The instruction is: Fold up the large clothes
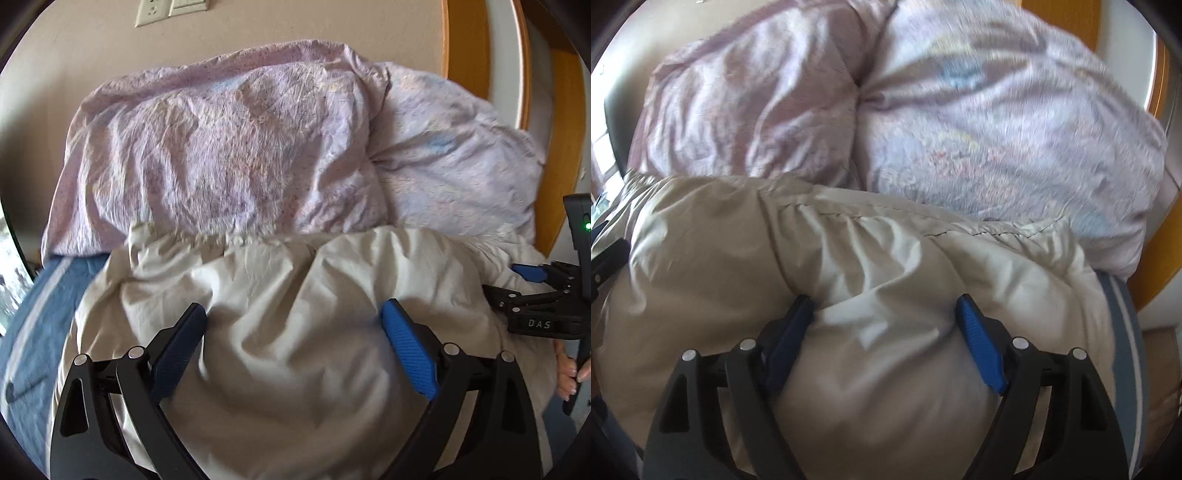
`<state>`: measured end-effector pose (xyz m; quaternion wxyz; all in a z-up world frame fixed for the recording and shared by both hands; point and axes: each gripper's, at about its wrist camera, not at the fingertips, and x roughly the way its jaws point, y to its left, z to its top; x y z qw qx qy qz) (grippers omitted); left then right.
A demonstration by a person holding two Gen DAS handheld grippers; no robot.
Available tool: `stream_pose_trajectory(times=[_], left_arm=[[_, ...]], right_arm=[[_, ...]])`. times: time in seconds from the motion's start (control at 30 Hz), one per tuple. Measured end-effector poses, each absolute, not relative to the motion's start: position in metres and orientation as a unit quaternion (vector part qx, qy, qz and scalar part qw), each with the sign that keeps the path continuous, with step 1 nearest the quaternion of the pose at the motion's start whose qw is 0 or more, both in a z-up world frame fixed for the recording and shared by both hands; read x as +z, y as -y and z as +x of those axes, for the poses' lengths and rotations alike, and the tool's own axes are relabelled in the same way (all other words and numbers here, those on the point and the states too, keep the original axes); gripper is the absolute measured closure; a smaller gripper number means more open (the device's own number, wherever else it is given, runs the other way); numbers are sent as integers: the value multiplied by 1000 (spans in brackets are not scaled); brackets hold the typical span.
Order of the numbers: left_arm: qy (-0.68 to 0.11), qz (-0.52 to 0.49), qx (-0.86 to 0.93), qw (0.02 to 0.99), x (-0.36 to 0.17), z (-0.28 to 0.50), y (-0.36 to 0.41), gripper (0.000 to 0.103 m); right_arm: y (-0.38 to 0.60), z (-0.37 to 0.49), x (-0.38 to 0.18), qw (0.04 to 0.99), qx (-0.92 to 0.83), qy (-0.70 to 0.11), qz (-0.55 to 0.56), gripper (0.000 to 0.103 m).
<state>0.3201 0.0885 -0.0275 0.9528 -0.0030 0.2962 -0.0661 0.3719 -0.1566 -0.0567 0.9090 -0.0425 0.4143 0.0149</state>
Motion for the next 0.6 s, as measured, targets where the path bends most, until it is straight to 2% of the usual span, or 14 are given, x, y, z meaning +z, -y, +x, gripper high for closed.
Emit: stream_pose_trajectory(times=[0.27,0.6], left_arm=[[-345,-66,-15,936,-44,364,-107,6],[-357,-57,7,932,-57,374,-103,2]], right_arm=[[170,405,-80,892,1,-451,-10,12],[174,404,-91,896,-8,-444,-2,10]])
